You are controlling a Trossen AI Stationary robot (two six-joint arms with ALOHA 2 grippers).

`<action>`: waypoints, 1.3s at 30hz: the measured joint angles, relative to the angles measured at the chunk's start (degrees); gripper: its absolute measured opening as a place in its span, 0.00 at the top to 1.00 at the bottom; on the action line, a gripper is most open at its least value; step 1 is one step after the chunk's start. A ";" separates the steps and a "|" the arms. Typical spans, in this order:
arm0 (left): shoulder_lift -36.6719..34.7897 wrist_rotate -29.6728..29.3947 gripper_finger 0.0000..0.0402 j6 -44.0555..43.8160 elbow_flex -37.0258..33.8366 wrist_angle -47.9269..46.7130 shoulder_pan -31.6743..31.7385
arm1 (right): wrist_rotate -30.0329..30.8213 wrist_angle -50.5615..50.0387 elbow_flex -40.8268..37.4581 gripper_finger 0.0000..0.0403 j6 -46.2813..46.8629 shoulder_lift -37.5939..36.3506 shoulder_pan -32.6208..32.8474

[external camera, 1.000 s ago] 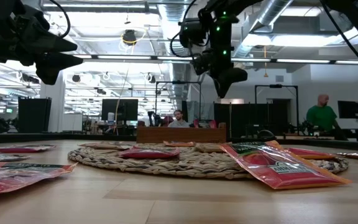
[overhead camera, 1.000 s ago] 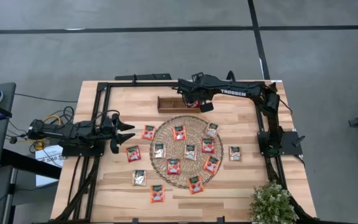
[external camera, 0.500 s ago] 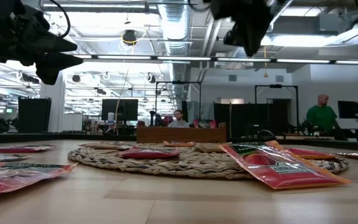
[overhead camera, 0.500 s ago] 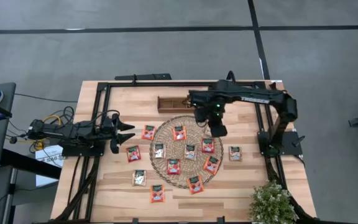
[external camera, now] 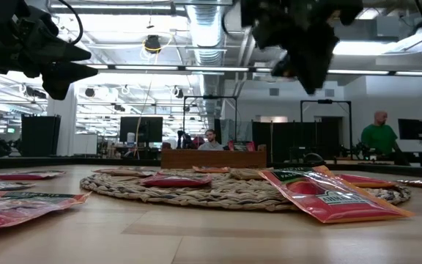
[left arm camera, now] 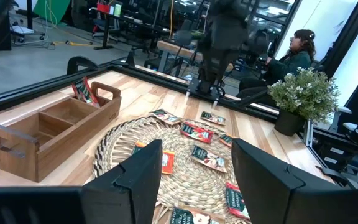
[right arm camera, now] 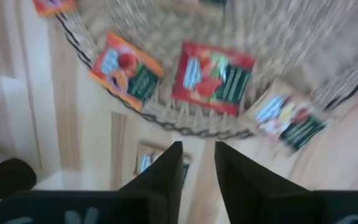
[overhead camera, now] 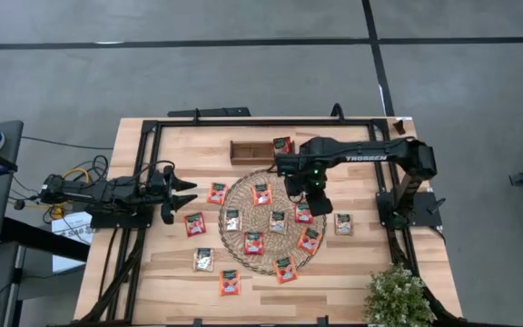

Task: Pick & Place Tea
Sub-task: Put the red tea bag into the right section of the brown wooden organizer

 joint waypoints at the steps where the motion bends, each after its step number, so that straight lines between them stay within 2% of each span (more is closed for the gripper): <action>1: 0.00 0.00 0.54 0.00 0.00 0.00 0.00 | -0.49 0.84 -1.39 0.76 0.54 0.03 -0.23; 9: 0.00 0.00 0.54 -0.02 0.01 0.02 0.00 | -0.98 9.98 -9.51 0.57 2.44 0.01 -1.13; 15: 0.00 0.00 0.54 -0.02 0.00 0.09 0.01 | -0.36 17.11 -13.05 0.50 3.31 -0.01 -1.12; 24: 0.00 0.00 0.54 -0.02 0.01 0.15 0.01 | 1.53 24.21 -19.62 0.52 3.01 -0.01 1.05; 31: 0.00 0.00 0.54 -0.10 0.00 0.28 0.00 | 2.46 28.67 -19.71 0.57 2.85 -0.01 1.13; 39: 0.00 0.00 0.54 -1.60 0.00 0.35 0.01 | 2.48 29.87 -19.71 0.59 2.83 0.08 -0.03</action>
